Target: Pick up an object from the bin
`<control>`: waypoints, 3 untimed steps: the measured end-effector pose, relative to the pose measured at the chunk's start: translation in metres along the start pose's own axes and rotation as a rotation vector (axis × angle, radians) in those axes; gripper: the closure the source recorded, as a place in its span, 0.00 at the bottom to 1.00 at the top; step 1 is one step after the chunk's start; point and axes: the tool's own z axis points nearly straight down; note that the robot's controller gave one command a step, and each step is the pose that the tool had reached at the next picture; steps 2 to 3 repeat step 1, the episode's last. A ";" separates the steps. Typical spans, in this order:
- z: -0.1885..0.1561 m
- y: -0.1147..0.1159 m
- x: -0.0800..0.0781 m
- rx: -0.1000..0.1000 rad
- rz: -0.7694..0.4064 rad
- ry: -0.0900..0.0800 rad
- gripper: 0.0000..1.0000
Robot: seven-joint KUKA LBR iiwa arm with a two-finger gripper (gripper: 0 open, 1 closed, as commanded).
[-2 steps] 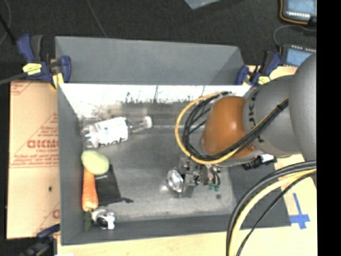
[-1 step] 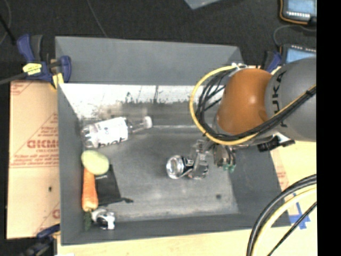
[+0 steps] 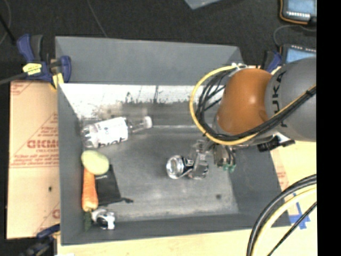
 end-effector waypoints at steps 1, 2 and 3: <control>-0.213 0.003 0.007 -0.002 0.022 -0.013 1.00; -0.213 0.003 0.007 -0.002 0.022 -0.013 1.00; -0.213 0.003 0.007 -0.002 0.022 -0.013 1.00</control>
Offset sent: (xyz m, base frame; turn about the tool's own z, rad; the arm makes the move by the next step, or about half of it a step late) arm 0.0000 0.0000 0.0000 0.0000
